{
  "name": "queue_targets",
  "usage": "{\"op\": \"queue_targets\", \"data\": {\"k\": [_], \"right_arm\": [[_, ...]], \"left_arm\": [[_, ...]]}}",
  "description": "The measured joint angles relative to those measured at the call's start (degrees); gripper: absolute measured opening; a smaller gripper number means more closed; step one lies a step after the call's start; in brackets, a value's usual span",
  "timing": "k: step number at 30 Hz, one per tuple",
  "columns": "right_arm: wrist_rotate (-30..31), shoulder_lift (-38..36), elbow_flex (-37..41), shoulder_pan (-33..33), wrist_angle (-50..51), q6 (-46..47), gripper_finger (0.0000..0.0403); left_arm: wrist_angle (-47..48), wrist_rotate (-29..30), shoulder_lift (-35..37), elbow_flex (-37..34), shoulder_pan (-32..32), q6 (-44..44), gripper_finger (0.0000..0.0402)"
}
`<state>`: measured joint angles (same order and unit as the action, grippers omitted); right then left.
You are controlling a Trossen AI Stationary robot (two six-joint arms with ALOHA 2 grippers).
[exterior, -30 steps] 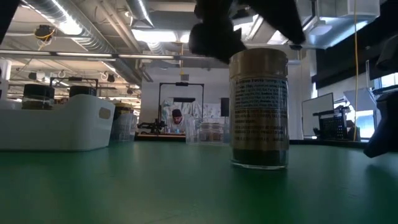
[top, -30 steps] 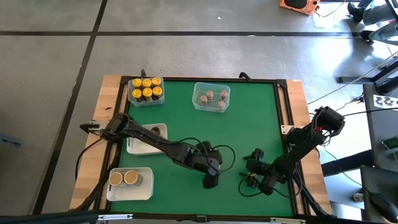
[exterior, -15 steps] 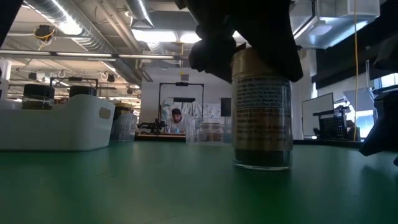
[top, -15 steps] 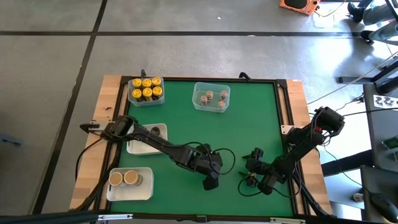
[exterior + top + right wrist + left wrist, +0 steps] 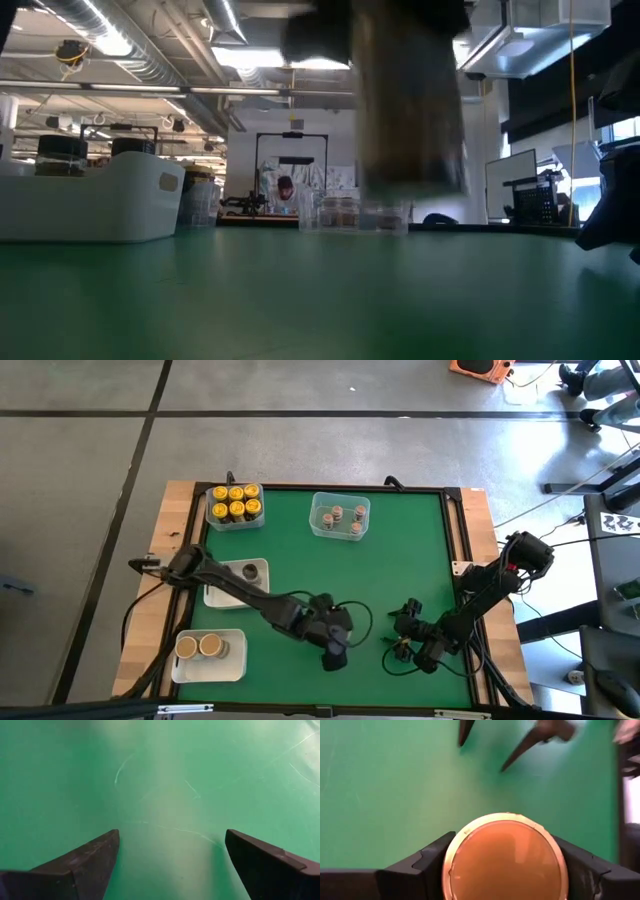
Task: Sort spices by type
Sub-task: Put the gold seasoning bottle into the bottom white bin
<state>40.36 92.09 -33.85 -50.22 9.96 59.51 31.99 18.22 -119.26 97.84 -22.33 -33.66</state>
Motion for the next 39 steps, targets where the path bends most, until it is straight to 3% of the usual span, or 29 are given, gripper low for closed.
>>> {"op": "queue_targets", "data": {"k": [8, 13, 18, 28, 33, 39], "right_arm": [[1.3, 0.0, 0.0, 0.0, 0.2, 0.0, 0.0364], [0.3, 0.0, 0.0, 0.0, 0.1, 0.0, 0.0364], [0.4, 0.0, 0.0, 0.0, 0.0, 0.0, 0.0364], [1.3, 0.0, 0.0, 0.1, -0.3, 0.3, 0.0364], [0.8, 0.0, 0.0, 1.8, -0.5, 0.2, 0.0364], [-0.1, 0.0, -0.1, 2.8, -0.4, -0.1, 0.0364]], "left_arm": [[12.9, 6.4, 8.9, 0.0, -8.0, -10.7, 0.0264], [25.3, 7.2, 14.6, 0.1, -15.9, -27.3, 0.0264], [31.8, 7.4, 18.3, 0.1, -23.8, -42.0, 0.0264], [42.3, 5.9, 18.6, 0.1, -35.5, -67.1, 0.0265], [53.6, 7.8, 18.4, -0.1, -38.6, -75.5, 0.0265], [50.2, 8.0, 18.2, -4.7, -39.2, -75.7, 0.0266]]}}
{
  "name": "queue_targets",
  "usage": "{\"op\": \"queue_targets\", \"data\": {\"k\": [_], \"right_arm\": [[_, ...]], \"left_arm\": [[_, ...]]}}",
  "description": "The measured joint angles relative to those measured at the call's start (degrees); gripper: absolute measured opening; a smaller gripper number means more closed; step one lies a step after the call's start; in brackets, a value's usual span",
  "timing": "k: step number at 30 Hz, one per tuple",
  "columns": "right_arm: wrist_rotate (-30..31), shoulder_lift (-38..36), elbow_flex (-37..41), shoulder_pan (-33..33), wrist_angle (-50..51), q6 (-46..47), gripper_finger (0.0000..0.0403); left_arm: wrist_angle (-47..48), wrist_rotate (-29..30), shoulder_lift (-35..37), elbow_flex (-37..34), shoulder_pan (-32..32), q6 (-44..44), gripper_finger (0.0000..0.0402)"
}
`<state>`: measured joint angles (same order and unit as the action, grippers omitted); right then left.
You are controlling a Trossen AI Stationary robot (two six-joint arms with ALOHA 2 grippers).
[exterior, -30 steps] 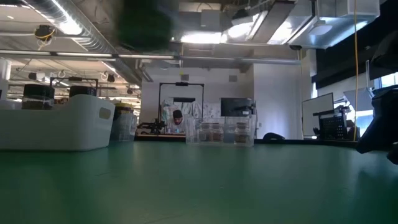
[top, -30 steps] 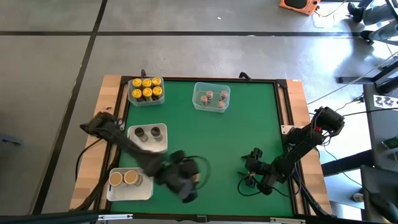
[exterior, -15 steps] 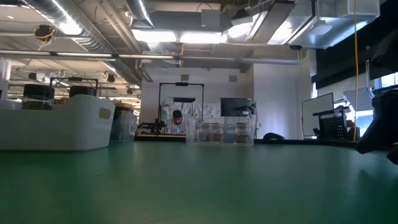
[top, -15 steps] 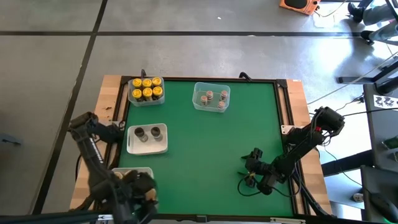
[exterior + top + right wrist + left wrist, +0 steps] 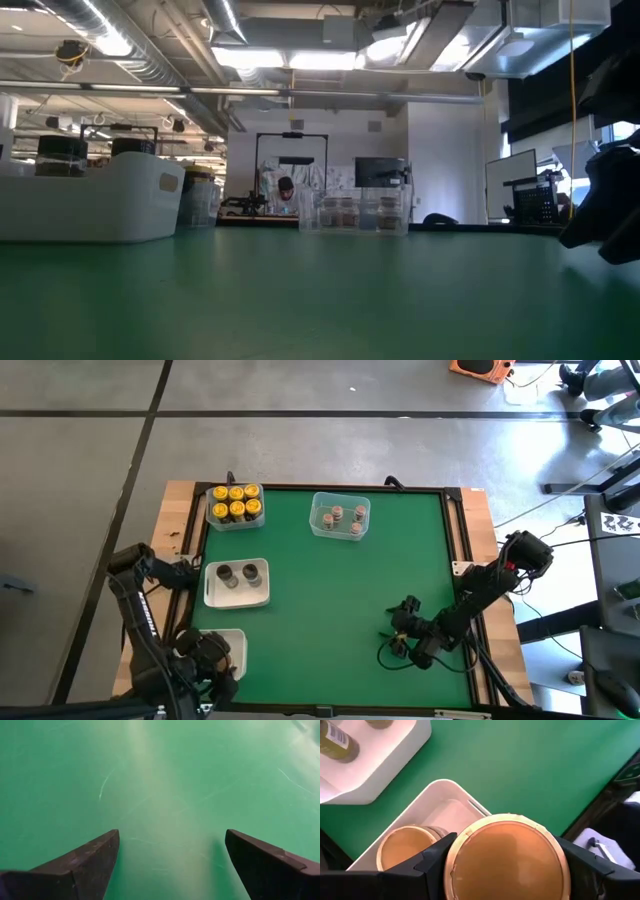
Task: Sort spices by type
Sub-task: Put the gold seasoning bottle into the bottom white bin
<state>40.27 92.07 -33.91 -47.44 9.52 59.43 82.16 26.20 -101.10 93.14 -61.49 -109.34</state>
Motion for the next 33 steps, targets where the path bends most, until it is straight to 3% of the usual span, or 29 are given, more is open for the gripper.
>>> {"op": "queue_targets", "data": {"k": [15, 25, 28, 33], "right_arm": [[-0.9, 0.0, 0.0, -0.2, 0.0, -2.7, 0.0364], [-0.9, 0.0, 0.0, -0.2, -0.2, -2.7, 0.0364], [-0.9, 0.0, 0.0, -0.2, -0.7, -2.7, 0.0364], [-2.4, 0.0, 0.0, -0.2, -1.0, -2.7, 0.0364]], "left_arm": [[-11.4, 0.0, -2.6, -14.0, 0.7, 1.2, 0.0271], [-10.8, -3.6, -2.3, -14.6, 2.7, 0.8, 0.0323], [-11.5, -6.1, -0.9, -14.6, 3.7, 3.8, 0.0325], [-10.9, -4.4, 3.4, -13.2, 5.0, 7.8, 0.0324]]}}
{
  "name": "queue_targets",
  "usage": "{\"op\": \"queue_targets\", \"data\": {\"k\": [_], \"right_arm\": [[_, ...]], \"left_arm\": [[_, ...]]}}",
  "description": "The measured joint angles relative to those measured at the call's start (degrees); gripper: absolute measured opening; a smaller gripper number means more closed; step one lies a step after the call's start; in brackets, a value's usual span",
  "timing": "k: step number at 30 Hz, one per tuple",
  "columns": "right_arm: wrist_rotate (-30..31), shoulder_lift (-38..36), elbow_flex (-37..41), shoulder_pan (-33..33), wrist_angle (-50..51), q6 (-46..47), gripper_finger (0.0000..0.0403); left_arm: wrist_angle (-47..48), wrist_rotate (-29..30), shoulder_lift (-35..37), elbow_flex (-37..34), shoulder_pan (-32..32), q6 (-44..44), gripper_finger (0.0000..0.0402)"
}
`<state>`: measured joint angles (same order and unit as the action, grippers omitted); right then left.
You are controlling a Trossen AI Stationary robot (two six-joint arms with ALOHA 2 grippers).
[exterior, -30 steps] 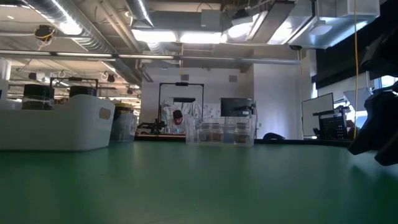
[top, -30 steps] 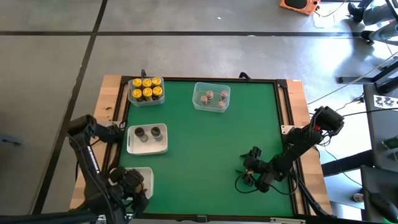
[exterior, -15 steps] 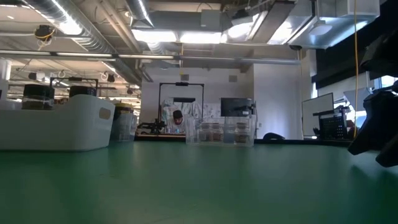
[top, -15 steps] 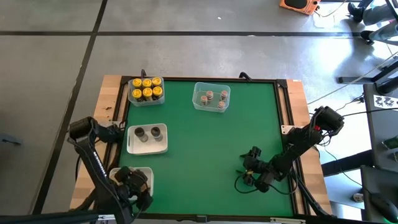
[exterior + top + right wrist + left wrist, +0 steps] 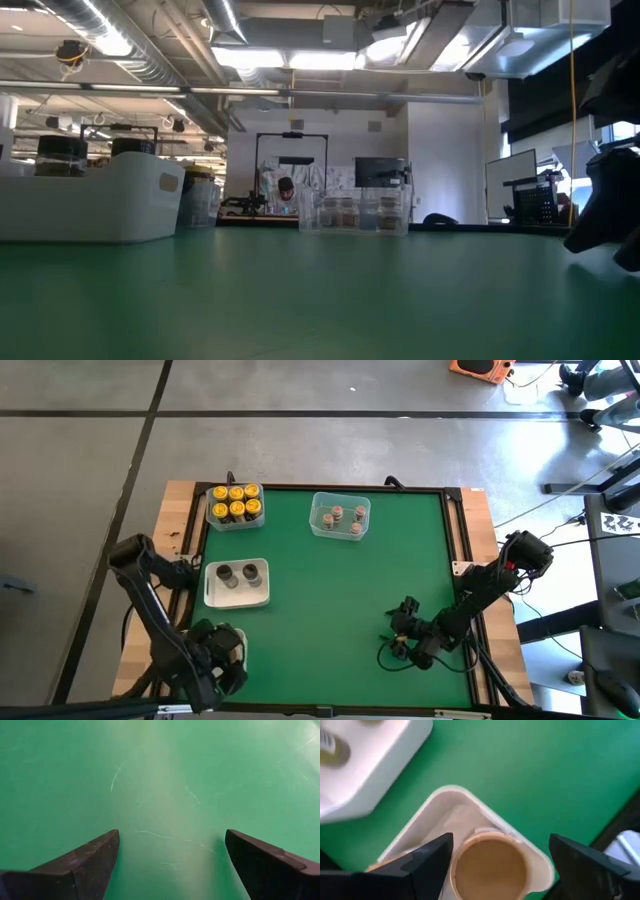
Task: Sort spices by type
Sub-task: Put the gold seasoning bottle into the bottom white bin, then return to Home Position
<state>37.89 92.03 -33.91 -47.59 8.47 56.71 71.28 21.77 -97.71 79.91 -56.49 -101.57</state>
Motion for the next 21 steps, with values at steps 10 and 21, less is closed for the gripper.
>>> {"op": "queue_targets", "data": {"k": [10, 21], "right_arm": [[-4.6, -2.3, -0.8, 0.0, -0.3, -5.2, 0.0361], [-16.1, -19.1, -2.0, 10.1, 11.5, -25.4, 0.026]], "left_arm": [[-1.7, 5.1, 4.7, 0.5, 7.1, 16.0, 0.0319], [-3.0, 2.6, 4.7, 0.5, 23.1, 45.0, 0.018]]}}
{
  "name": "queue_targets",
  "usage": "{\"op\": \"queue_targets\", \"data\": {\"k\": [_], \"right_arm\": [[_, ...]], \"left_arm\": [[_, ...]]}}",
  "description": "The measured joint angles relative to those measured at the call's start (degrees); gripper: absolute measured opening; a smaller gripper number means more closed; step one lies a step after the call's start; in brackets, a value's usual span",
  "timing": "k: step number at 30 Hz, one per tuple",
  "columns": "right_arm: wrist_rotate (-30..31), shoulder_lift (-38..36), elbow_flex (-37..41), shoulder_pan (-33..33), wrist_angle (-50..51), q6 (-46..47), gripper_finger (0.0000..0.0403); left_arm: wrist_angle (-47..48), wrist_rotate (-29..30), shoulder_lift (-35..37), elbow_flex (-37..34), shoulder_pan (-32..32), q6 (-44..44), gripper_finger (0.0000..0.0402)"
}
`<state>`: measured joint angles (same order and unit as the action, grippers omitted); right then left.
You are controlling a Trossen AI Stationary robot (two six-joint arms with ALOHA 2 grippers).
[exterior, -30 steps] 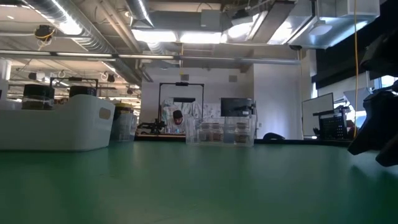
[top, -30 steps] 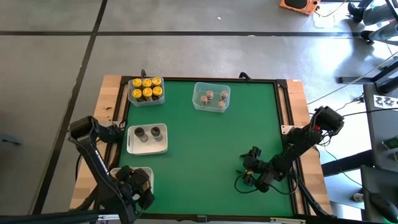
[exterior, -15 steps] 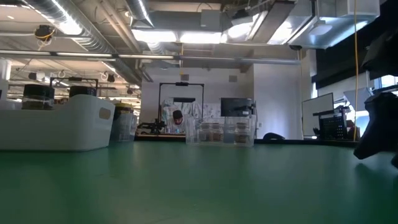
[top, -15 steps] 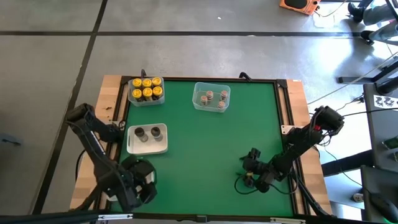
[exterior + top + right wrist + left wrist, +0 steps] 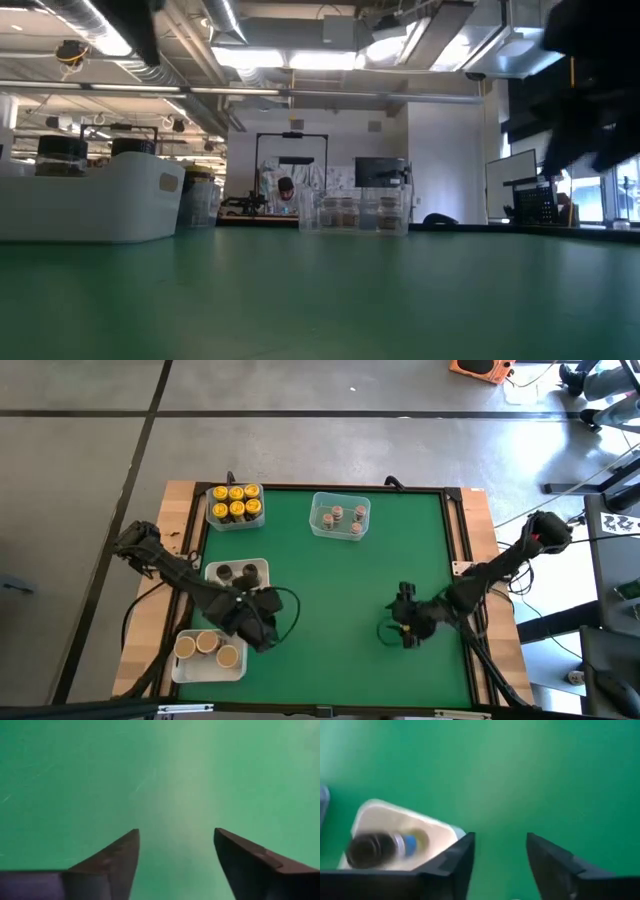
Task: Sort spices by type
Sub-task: Return to Home Position
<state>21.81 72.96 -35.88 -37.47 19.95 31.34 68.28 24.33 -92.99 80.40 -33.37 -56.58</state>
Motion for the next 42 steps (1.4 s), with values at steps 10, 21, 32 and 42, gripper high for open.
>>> {"op": "queue_targets", "data": {"k": [10, 21, 32, 42], "right_arm": [[-10.7, -7.6, 0.2, 16.1, 0.2, -24.4, 0.0153], [-19.6, -21.0, 11.8, 27.4, -10.8, -28.0, 0.0099], [-25.2, -31.9, 15.7, 38.7, -15.8, -28.6, 0.0079], [-34.6, -32.4, 19.8, 48.8, -27.6, -28.4, 0.0065]], "left_arm": [[-11.8, -1.5, 0.4, -1.1, 7.8, 24.6, 0.0016], [-28.7, -3.1, 16.5, -18.2, 14.7, 36.8, 0.0004], [-51.7, -2.9, 40.5, -42.2, 20.9, 46.5, 0.0004], [-63.7, 2.7, 56.7, -58.6, 27.1, 48.1, 0.0009]]}}
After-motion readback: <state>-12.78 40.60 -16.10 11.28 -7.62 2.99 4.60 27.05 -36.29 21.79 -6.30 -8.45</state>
